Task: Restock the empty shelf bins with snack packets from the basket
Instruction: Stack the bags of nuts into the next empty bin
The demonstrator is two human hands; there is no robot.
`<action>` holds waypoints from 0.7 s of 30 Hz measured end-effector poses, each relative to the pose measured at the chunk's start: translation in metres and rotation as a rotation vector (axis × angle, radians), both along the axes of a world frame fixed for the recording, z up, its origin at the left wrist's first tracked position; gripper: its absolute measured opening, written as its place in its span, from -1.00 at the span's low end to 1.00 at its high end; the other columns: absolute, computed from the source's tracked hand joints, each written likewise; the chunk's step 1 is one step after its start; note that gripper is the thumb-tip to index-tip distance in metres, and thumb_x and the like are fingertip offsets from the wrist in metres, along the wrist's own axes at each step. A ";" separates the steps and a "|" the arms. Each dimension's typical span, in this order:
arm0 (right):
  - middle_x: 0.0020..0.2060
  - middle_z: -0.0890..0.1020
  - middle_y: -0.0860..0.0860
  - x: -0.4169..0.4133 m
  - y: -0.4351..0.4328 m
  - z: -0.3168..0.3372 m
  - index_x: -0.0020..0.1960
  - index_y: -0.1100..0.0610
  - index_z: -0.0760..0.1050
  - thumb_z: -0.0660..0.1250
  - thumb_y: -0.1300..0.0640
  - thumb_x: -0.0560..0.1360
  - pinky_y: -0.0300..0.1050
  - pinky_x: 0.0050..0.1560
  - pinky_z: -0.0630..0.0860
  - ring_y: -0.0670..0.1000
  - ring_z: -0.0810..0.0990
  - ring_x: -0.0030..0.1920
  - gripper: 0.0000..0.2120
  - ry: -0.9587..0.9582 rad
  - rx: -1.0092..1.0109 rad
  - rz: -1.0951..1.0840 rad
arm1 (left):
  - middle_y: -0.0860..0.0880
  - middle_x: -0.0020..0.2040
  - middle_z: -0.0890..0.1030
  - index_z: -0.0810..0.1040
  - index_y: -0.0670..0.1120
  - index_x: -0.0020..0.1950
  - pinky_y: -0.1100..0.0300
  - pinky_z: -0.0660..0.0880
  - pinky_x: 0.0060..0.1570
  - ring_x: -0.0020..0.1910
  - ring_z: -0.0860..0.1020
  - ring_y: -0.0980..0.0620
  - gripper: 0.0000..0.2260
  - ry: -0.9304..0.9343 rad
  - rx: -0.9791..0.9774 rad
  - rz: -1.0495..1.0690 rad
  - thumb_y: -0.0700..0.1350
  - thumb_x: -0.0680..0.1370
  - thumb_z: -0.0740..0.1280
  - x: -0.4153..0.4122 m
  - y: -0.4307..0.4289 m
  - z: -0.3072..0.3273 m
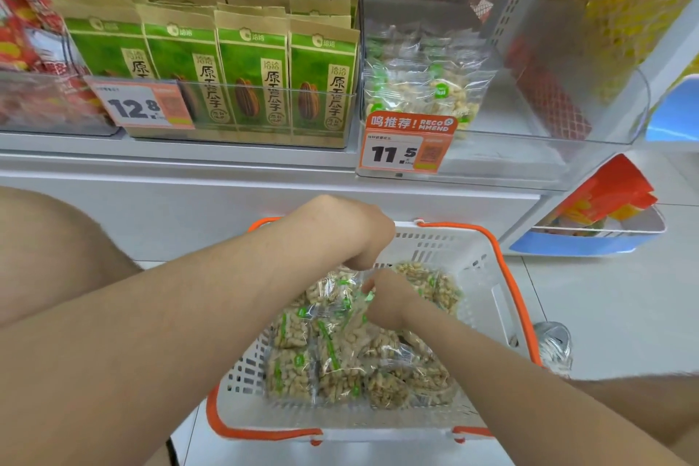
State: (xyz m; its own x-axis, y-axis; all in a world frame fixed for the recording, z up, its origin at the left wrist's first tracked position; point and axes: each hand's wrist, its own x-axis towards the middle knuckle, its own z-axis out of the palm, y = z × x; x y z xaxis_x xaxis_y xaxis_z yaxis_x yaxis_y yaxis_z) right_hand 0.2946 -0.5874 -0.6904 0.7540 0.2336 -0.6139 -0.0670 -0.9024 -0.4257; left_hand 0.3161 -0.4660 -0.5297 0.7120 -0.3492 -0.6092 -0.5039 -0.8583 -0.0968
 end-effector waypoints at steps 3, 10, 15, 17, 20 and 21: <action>0.12 0.61 0.11 0.007 -0.004 0.025 0.13 0.01 0.54 0.23 0.36 0.51 -0.10 -0.30 0.59 0.06 0.68 -0.11 -0.66 -0.086 0.158 -0.080 | -0.10 0.33 0.55 0.51 -0.09 0.44 0.05 0.53 -0.09 0.03 0.59 -0.13 -0.63 0.017 -0.005 0.000 -0.26 0.64 0.26 -0.003 0.003 0.008; -0.22 0.70 0.03 0.014 -0.009 0.085 0.00 0.04 0.51 0.20 0.30 0.32 0.11 -0.13 0.65 0.06 0.69 -0.13 -0.68 -0.396 0.372 -0.055 | 0.04 0.21 0.60 0.51 -0.03 0.37 0.04 0.56 0.12 0.11 0.60 -0.05 -0.47 0.078 -0.168 0.077 0.12 0.49 0.57 0.001 0.015 0.015; -0.37 0.52 -0.14 -0.001 -0.020 0.137 -0.15 -0.03 0.38 0.21 0.30 0.35 -0.05 -0.28 0.36 0.02 0.51 -0.30 -0.77 -0.773 0.518 -0.003 | 0.15 0.01 0.66 0.59 0.02 0.06 0.07 0.61 0.06 -0.01 0.63 0.06 -0.55 0.107 -0.502 0.182 0.20 0.35 0.65 0.005 0.022 0.028; -0.39 0.48 -0.15 -0.005 -0.024 0.159 -0.14 0.04 0.41 0.24 0.30 0.32 -0.08 -0.33 0.34 -0.08 0.42 -0.38 -0.80 -0.920 0.569 0.031 | 0.18 -0.24 0.66 0.61 0.07 -0.13 0.22 0.53 -0.21 -0.24 0.61 0.15 -0.74 0.118 -0.656 0.187 0.10 0.39 0.65 0.002 0.022 0.037; -0.35 0.50 -0.11 -0.001 -0.030 0.190 -0.11 0.10 0.43 0.27 0.29 0.28 0.00 -0.35 0.43 -0.05 0.42 -0.37 -0.80 -1.088 0.560 0.096 | 0.11 -0.33 0.69 0.64 0.02 -0.25 0.29 0.47 -0.28 -0.34 0.64 0.17 -0.82 0.117 -0.808 0.192 -0.02 0.46 0.59 -0.005 0.022 0.058; -0.32 0.51 -0.09 0.001 -0.033 0.199 -0.08 0.10 0.43 0.28 0.27 0.28 0.04 -0.33 0.45 -0.01 0.45 -0.34 -0.78 -1.139 0.533 0.104 | 0.07 -0.36 0.68 0.64 -0.03 -0.27 0.29 0.46 -0.30 -0.36 0.63 0.16 -0.79 0.069 -0.832 0.182 0.00 0.48 0.58 -0.008 0.022 0.065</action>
